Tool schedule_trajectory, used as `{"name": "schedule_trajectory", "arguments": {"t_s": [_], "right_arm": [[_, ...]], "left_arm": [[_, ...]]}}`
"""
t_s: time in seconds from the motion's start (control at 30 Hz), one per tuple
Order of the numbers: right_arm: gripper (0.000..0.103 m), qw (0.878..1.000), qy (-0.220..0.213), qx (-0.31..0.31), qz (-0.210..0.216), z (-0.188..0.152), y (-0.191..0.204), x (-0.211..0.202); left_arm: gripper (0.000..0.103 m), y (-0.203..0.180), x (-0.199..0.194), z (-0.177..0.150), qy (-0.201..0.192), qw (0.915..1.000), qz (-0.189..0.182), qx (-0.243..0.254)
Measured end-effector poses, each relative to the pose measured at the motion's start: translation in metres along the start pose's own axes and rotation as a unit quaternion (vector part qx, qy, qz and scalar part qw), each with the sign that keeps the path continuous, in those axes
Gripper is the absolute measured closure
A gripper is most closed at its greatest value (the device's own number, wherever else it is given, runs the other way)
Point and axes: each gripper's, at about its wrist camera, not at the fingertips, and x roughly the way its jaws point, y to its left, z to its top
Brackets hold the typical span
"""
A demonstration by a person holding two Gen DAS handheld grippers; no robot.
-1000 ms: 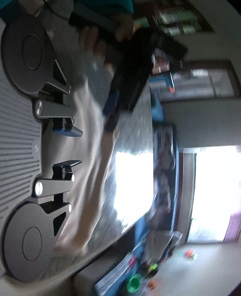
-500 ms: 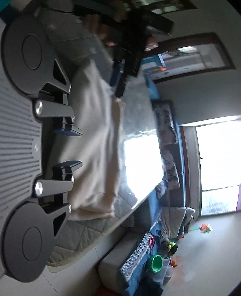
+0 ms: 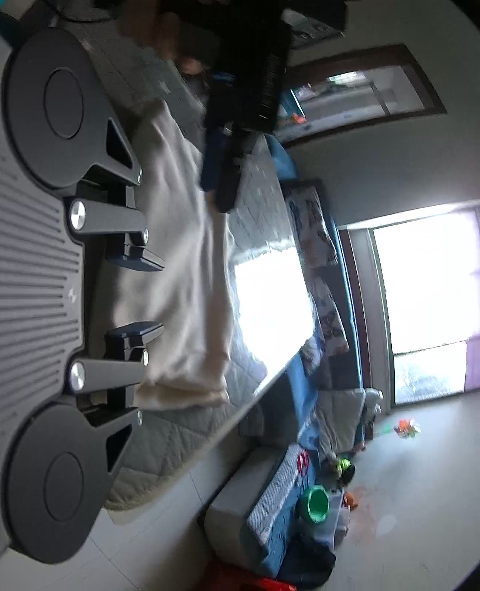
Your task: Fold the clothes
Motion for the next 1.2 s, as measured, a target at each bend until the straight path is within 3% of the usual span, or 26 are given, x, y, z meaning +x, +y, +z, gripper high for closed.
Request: {"name": "schedule_trajectory", "arguments": {"t_s": [0.2, 0.4, 0.53, 0.73, 1.2], "right_arm": [[0.072, 0.999, 0.018, 0.019, -0.024, -0.015, -0.010, -0.002], [0.072, 1.000, -0.014, 0.008, -0.016, -0.002, -0.009, -0.007], [0.074, 1.000, -0.021, -0.008, -0.009, 0.013, -0.012, 0.014], [0.080, 0.999, 0.018, -0.019, -0.031, 0.011, -0.024, 0.039], [0.080, 0.997, 0.030, -0.026, -0.067, 0.047, -0.039, 0.088]], "left_arm": [[0.044, -0.004, 0.013, -0.018, 0.024, 0.9996, -0.005, 0.010], [0.044, -0.001, 0.011, -0.025, 0.030, 0.9995, -0.010, 0.003], [0.044, 0.000, 0.007, -0.027, 0.026, 0.9996, -0.010, -0.003], [0.040, -0.001, 0.006, -0.028, 0.026, 0.9996, -0.014, -0.001], [0.034, 0.005, -0.009, -0.031, 0.024, 0.9996, -0.008, -0.016]]}}
